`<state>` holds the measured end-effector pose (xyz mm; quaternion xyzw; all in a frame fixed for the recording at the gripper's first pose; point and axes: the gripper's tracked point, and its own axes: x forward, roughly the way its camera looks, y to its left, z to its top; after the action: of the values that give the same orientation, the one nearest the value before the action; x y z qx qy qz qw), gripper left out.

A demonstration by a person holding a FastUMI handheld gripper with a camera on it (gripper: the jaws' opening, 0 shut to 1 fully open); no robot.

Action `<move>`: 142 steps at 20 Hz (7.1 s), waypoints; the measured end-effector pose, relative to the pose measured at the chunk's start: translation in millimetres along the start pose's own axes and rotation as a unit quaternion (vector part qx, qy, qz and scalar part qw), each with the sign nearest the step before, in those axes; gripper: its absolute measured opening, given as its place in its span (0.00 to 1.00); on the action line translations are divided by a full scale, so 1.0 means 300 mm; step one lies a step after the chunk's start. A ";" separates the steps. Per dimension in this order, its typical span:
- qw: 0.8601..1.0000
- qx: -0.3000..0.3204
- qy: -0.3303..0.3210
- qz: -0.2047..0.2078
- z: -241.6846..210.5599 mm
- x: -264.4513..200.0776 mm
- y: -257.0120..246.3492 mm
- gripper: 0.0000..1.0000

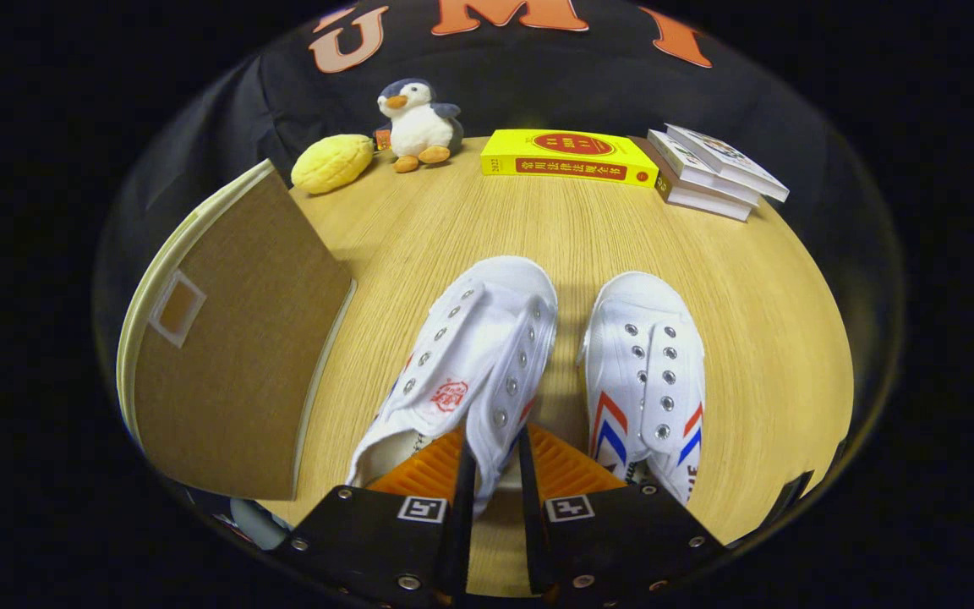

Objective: Open the storage box then place both shoes into the box .Put the left shoe in first, then the right shoe, with the right side of both shoes facing outward in a uniform manner.

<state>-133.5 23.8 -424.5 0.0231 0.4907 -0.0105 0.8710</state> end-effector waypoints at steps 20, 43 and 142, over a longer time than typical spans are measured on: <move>0.991 0.073 -0.086 0.071 0.345 -0.321 0.211 0.01; 0.995 0.080 0.021 0.063 0.327 -0.278 0.888 0.02; 0.994 0.080 0.064 0.040 -0.184 -0.083 -0.076 0.65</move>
<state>-194.3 3.7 -432.5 0.1125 0.5421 -0.0137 0.8326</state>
